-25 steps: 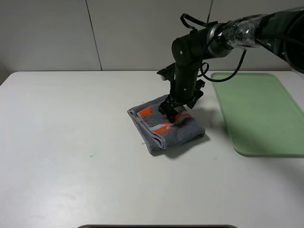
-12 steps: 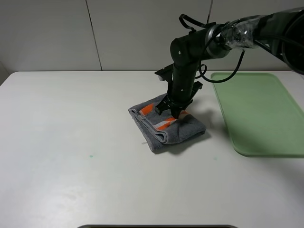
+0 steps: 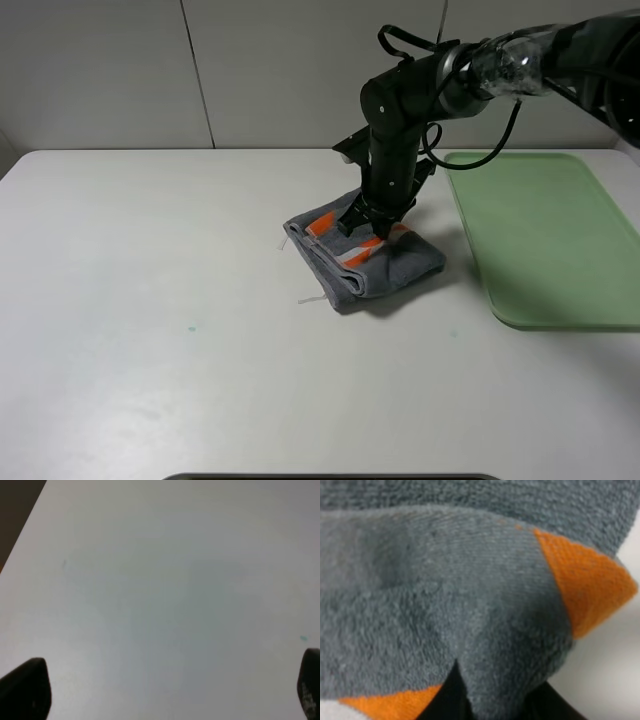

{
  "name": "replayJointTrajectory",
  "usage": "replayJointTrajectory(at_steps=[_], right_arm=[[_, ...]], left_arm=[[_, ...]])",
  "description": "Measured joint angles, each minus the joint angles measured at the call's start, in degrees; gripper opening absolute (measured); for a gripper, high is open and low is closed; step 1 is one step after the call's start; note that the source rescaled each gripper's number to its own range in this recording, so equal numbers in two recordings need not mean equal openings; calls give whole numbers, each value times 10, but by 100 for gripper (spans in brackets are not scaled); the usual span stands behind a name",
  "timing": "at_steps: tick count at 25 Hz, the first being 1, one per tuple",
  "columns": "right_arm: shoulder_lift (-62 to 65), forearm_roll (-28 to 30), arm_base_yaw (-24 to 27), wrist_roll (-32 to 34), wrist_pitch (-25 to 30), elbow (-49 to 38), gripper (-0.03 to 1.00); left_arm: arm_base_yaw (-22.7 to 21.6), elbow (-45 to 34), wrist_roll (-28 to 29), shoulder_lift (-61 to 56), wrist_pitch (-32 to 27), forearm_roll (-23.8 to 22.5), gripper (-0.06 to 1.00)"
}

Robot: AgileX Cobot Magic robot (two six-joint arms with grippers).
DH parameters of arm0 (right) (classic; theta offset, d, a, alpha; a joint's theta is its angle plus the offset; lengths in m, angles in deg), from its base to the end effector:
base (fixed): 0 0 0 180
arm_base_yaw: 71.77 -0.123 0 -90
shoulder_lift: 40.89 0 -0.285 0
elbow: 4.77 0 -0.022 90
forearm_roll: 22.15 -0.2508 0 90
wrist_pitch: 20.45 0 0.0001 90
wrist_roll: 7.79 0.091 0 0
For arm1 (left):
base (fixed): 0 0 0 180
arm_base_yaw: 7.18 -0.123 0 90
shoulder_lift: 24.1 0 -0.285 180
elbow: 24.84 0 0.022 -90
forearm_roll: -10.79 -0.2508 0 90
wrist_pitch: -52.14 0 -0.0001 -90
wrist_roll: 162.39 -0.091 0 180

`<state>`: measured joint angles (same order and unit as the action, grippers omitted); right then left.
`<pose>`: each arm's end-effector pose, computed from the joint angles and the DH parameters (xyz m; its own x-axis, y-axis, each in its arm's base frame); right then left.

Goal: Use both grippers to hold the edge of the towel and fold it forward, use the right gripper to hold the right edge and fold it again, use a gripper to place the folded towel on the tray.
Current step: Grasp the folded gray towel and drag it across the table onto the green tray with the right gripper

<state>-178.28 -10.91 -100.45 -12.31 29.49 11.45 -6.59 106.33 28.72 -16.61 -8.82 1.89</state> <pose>0.4017 0.2042 0.1162 -0.7544 -0.6433 -0.1304 -0.6206 0.7637 -0.1776 -0.0056 0.0124 0.2765 -0.4376 -0.1122 -0.8922 -0.1630 0.9856 -0.0440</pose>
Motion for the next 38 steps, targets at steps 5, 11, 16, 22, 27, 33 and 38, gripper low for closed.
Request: replayJointTrajectory(at_steps=[5, 11, 16, 22, 27, 33, 38], right_arm=[[23, 30, 13, 2, 9, 0, 17], [45, 31, 61, 2, 11, 0, 17], [53, 35, 109, 3, 12, 0, 17], [53, 35, 172, 3, 15, 0, 16], [53, 35, 223, 3, 15, 0, 16], [53, 27, 286, 3, 15, 0, 16], [53, 16, 323, 3, 15, 0, 16]], left_arm=[[0, 0, 0, 0, 0, 0, 100], [0, 0, 0, 0, 0, 0, 100], [0, 0, 0, 0, 0, 0, 100], [0, 0, 0, 0, 0, 0, 100], [0, 0, 0, 0, 0, 0, 100], [0, 0, 0, 0, 0, 0, 100], [0, 0, 0, 0, 0, 0, 100]])
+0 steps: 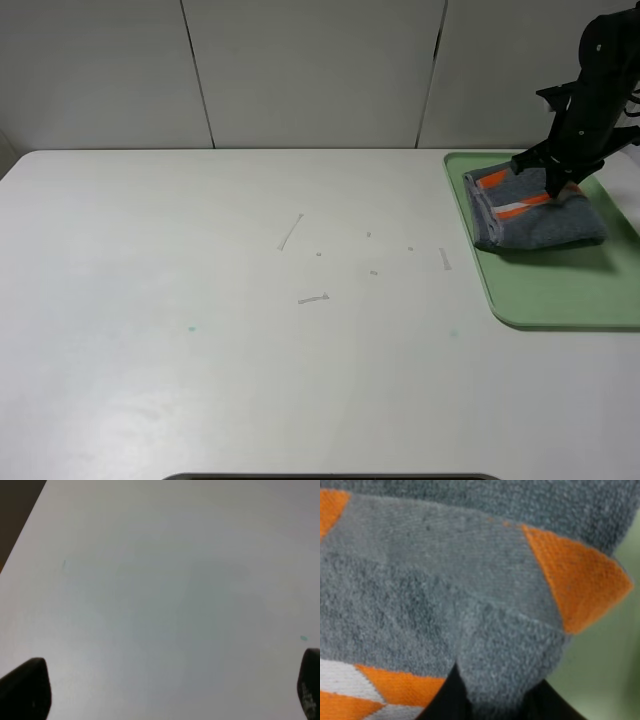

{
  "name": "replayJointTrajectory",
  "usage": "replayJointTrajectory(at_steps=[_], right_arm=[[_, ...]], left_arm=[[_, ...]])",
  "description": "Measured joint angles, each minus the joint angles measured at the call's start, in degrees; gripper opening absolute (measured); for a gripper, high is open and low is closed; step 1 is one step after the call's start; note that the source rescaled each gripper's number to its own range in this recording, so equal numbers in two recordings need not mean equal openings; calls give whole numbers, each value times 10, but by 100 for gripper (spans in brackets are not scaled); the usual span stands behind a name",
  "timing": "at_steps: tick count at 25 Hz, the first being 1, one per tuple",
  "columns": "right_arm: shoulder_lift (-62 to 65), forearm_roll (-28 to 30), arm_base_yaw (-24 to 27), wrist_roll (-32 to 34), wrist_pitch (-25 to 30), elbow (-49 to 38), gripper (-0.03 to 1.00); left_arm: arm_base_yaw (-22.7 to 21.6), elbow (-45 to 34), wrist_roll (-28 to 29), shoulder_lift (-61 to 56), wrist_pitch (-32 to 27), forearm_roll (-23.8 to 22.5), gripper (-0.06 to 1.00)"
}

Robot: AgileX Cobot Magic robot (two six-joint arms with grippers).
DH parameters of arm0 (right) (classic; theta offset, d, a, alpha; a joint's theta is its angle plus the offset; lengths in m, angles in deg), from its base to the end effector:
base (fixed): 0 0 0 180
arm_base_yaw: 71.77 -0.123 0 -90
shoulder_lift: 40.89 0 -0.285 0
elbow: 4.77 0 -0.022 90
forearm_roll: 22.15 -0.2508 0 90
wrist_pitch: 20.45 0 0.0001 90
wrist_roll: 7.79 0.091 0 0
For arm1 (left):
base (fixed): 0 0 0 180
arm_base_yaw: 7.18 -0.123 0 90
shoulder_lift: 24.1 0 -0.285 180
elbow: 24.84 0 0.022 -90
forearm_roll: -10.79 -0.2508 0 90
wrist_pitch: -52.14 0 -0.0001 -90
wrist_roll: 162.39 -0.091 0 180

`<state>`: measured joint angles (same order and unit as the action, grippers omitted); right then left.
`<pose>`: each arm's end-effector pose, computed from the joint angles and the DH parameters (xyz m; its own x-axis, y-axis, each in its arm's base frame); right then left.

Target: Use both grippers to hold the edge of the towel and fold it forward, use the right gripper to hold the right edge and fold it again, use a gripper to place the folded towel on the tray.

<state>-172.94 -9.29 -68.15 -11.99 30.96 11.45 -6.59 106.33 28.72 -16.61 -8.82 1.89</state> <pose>0.4451 -0.0440 0.1580 -0.9701 -0.1489 -0.1916 -0.1066 0.9708 -0.2149 -0.0056 0.0124 0.2765 -0.4376 -0.1122 -0.8922 -0.1630 0.9856 -0.0440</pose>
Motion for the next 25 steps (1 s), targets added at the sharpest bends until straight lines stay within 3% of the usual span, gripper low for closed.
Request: replayJointTrajectory(at_steps=[12, 14, 16, 17, 20, 25], right_arm=[[0, -21, 17, 0, -11, 0, 17], [0, -21, 17, 1, -14, 0, 33], [0, -14, 17, 4, -19, 0, 73], [0, -8, 17, 7, -19, 0, 84], [0, 6, 17, 16, -20, 0, 97], [0, 10, 17, 23, -19, 0, 100]], left_arm=[[0, 0, 0, 0, 0, 0, 100], [0, 0, 0, 0, 0, 0, 100], [0, 0, 0, 0, 0, 0, 100], [0, 0, 0, 0, 0, 0, 100], [0, 0, 0, 0, 0, 0, 100], [0, 0, 0, 0, 0, 0, 100]])
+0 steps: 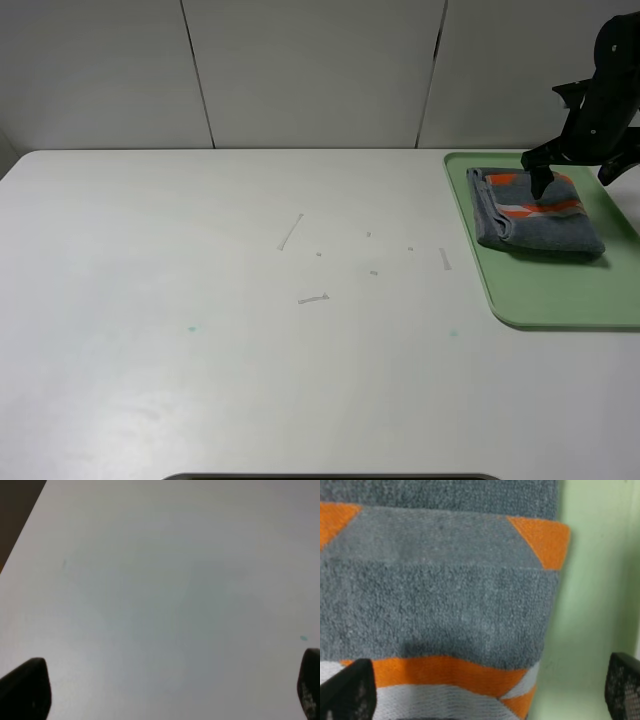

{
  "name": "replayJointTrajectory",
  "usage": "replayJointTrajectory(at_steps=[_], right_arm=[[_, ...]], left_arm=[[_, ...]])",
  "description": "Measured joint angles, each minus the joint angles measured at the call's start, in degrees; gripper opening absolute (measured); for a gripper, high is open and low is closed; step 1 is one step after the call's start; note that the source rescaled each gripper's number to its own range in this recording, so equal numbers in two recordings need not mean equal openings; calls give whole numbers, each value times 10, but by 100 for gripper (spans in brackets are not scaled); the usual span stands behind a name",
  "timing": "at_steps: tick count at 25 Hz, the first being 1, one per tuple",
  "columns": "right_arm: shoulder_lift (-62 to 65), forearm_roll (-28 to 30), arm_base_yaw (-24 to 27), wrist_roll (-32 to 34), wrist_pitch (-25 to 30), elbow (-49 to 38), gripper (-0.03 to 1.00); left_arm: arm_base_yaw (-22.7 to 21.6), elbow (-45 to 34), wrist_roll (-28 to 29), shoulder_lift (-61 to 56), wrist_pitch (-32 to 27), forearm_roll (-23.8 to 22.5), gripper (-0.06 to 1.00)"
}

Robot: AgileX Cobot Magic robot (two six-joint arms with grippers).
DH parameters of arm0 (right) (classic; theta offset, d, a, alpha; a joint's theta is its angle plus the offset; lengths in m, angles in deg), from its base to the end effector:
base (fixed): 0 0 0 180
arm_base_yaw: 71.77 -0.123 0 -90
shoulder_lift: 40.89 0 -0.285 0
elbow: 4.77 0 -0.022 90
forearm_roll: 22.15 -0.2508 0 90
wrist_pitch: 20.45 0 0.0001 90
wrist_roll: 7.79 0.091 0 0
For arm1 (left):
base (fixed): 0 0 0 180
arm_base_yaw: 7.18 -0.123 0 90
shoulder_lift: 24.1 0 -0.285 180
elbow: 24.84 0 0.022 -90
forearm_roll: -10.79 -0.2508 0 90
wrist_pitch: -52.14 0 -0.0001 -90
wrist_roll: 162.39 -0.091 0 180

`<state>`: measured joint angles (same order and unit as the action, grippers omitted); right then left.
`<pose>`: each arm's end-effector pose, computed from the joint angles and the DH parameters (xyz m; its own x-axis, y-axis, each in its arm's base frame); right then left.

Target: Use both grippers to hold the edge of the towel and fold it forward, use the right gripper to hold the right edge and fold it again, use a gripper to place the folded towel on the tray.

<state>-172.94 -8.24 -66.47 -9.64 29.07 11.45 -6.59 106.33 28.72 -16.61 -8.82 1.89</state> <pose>0.4466 -0.0582 0.1589 -0.9685 -0.0983 -0.2287 -0.0459 0.9735 -0.2239 -0.0056 0.0124 0.2765 -0.4376 -0.1122 -0.8922 -0.1630 0.9856 -0.0440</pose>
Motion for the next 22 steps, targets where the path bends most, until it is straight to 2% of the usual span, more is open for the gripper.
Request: replayJointTrajectory(at_steps=[6, 18, 22], right_arm=[[22, -14, 0, 14, 29, 0, 100], [141, -117, 0, 29, 184, 0, 100], [169, -135, 0, 29, 197, -4, 100]], left_arm=[[0, 0, 0, 0, 0, 0, 100], [0, 0, 0, 0, 0, 0, 100], [0, 0, 0, 0, 0, 0, 100]])
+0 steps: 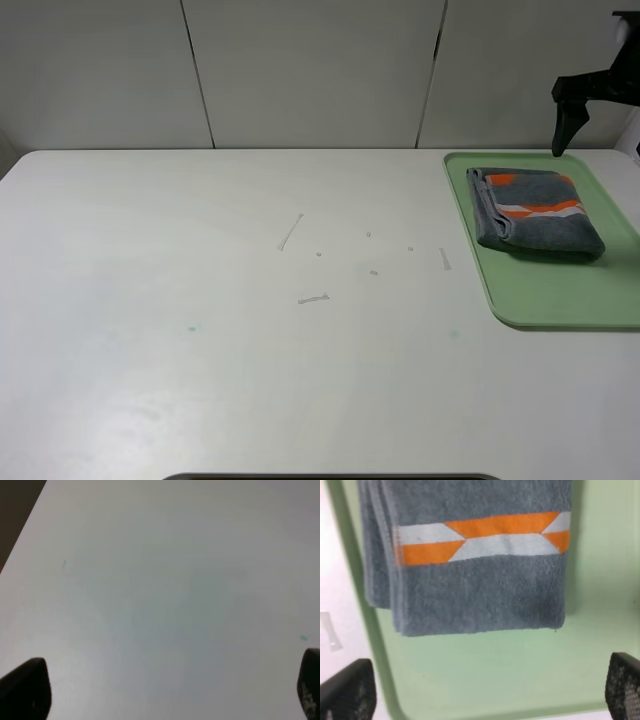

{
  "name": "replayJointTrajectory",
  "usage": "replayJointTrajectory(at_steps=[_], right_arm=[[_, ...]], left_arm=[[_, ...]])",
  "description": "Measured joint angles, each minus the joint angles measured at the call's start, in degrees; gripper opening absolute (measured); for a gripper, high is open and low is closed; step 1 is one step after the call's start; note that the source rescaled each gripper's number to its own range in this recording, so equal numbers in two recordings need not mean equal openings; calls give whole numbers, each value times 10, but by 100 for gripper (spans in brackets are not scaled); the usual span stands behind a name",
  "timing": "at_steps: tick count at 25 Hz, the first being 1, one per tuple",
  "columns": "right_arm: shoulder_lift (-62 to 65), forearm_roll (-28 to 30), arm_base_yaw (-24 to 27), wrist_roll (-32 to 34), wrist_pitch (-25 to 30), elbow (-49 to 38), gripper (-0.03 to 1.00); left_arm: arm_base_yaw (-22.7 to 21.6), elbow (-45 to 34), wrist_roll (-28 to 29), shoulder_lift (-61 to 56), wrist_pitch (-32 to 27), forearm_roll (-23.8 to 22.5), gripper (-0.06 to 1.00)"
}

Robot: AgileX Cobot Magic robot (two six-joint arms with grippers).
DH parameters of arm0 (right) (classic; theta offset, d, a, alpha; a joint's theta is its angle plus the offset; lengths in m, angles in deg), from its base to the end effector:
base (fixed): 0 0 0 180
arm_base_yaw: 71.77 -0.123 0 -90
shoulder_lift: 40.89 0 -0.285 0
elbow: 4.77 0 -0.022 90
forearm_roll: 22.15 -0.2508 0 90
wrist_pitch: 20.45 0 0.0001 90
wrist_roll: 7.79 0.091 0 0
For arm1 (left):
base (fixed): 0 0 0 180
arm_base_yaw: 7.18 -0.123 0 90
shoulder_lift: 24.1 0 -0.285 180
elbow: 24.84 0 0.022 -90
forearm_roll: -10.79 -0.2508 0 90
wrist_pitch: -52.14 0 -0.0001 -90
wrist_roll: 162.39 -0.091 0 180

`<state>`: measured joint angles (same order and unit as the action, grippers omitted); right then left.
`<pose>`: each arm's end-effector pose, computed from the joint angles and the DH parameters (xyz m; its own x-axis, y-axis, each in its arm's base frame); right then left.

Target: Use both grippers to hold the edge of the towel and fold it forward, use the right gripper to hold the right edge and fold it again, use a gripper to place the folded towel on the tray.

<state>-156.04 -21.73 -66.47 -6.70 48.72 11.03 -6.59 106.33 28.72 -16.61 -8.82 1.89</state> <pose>0.3885 -0.0367 0.2727 -0.9741 0.1069 -0.1991 0.1097 0.9940 -0.0034 -0.0056 0.0124 0.2765 -0.4376 -0.1122 -0.8922 -0.1630 0.9856 -0.0440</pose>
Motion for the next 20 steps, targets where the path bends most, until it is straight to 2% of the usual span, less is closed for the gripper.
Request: replayJointTrajectory(at_steps=[4, 12, 20], right_arm=[[41, -17, 0, 0, 1, -39, 100], [168, -21, 0, 0, 1, -195, 100], [328, -31, 0, 0, 2, -304, 100]], left_arm=[[0, 0, 0, 0, 0, 0, 100], [0, 0, 0, 0, 0, 0, 100], [0, 0, 0, 0, 0, 0, 100]])
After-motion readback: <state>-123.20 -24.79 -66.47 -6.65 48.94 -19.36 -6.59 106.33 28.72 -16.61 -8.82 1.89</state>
